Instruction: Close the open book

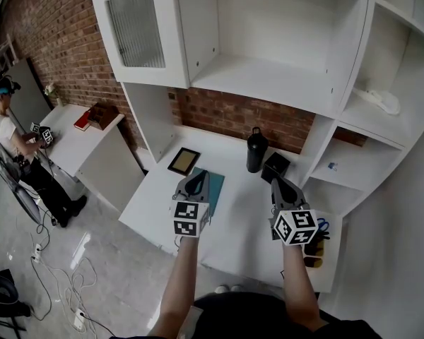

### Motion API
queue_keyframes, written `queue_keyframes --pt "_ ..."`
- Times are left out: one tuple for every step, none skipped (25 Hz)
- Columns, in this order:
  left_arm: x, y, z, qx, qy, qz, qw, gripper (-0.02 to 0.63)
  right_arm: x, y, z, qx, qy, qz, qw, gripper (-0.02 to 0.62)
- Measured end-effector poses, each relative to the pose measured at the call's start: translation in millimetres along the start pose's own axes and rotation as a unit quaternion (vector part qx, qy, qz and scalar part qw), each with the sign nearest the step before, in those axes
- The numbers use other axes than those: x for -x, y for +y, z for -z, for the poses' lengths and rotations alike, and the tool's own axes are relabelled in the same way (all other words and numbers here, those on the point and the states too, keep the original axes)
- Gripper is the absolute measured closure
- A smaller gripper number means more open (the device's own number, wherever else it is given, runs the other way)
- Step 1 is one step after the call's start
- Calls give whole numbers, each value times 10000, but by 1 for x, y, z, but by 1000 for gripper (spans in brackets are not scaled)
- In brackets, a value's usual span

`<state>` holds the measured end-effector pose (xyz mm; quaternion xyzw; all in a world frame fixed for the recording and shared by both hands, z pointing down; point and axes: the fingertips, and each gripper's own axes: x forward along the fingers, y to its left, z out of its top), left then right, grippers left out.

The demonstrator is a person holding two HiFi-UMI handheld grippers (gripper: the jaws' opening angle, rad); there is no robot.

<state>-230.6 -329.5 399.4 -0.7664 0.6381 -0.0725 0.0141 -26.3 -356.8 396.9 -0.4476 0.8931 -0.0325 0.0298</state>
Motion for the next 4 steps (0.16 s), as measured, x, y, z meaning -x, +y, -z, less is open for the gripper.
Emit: queue_keyframes --pt "0 0 1 5 8 3 10000 597 0 0 1 0 6 0 10000 597" --pt "0 0 3 10 17 5 10000 597 0 0 2 0 12 1 10000 597" --pt "0 0 4 15 25 6 10000 597 0 1 2 2 18 2 10000 597" --pt "0 1 5 20 33 7 10000 597 0 1 3 4 23 3 10000 597"
